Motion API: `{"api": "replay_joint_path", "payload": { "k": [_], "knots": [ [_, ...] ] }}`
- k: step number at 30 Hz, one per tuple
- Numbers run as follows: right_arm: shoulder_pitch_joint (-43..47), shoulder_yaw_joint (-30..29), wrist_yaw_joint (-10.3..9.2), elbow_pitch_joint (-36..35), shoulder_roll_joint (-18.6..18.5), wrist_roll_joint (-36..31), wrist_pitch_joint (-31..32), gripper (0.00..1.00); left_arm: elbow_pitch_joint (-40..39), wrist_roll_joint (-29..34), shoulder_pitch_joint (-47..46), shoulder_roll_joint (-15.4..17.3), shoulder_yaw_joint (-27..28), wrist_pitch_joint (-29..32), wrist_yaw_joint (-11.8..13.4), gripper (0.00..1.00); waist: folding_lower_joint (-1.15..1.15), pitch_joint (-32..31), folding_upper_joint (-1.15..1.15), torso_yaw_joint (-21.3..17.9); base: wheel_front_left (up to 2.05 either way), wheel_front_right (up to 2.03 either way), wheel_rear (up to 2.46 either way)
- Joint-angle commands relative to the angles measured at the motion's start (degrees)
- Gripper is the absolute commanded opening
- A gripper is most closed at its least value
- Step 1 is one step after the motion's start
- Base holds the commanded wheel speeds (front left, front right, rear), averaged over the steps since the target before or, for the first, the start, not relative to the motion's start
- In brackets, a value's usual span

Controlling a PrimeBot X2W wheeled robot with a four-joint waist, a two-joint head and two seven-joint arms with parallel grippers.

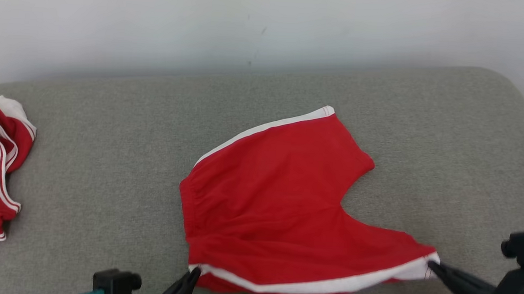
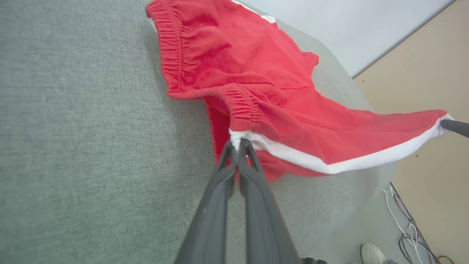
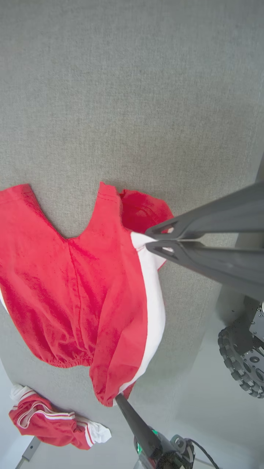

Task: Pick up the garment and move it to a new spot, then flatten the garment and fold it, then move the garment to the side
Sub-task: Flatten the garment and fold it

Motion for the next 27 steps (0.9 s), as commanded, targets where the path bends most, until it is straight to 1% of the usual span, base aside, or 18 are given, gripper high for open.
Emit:
{"api": "replay_joint_path", "payload": {
  "k": [1, 2, 5, 10, 15, 21, 27],
  "knots": [
    [-2.7, 0.6, -0.10, 0.4, -0.8, -0.1, -1.1, 0.00, -0.6, 0.6, -1.9, -1.0, 0.3, -0.2, 0.3, 0.00, 0.00, 1.3, 0.00, 1.4, 0.00, 0.00, 0.00],
    [-2.7, 0.6, -0.10, 0.4, -0.8, -0.1, -1.1, 0.00, -0.6, 0.6, -1.9, -1.0, 0.3, -0.2, 0.3, 0.00, 0.00, 1.3, 0.00, 1.4, 0.00, 0.00, 0.00],
    [-7.5, 1.6, -0.10, 2.3, -2.0, -0.6, -2.7, 0.00, -1.0, 0.9, -5.0, -2.6, 0.6, 0.4, 0.8, 0.00, 0.00, 2.7, 0.00, 2.9, 0.00, 0.00, 0.00],
    [-16.6, 3.9, -0.10, 7.5, -3.7, -3.0, -6.9, 0.00, -0.5, 1.0, -10.0, -5.6, 1.1, 1.0, 1.8, 0.00, 0.00, 5.4, 0.00, 5.2, 0.00, 0.00, 0.00],
    [-26.1, 7.0, -0.10, 14.6, -3.6, -4.9, -11.4, 0.00, 1.0, 1.1, -14.4, -7.9, 2.2, 0.9, 3.0, 0.00, 0.00, 8.3, 0.00, 7.1, 0.00, 0.00, 0.00],
    [-35.5, 9.6, -0.10, 23.1, -4.1, -7.1, -16.8, 0.00, 4.9, 1.8, -20.9, -10.6, 3.2, 1.2, 4.8, 0.00, 0.00, 12.4, 0.00, 9.8, 0.00, 0.00, 0.00],
    [-43.3, 12.0, -0.10, 29.7, -3.4, -9.2, -21.6, 0.00, 9.0, 2.8, -26.1, -12.8, 3.3, 1.1, 5.1, 0.00, 0.00, 15.2, 0.00, 11.4, 0.00, 0.00, 0.00]
  ]
}}
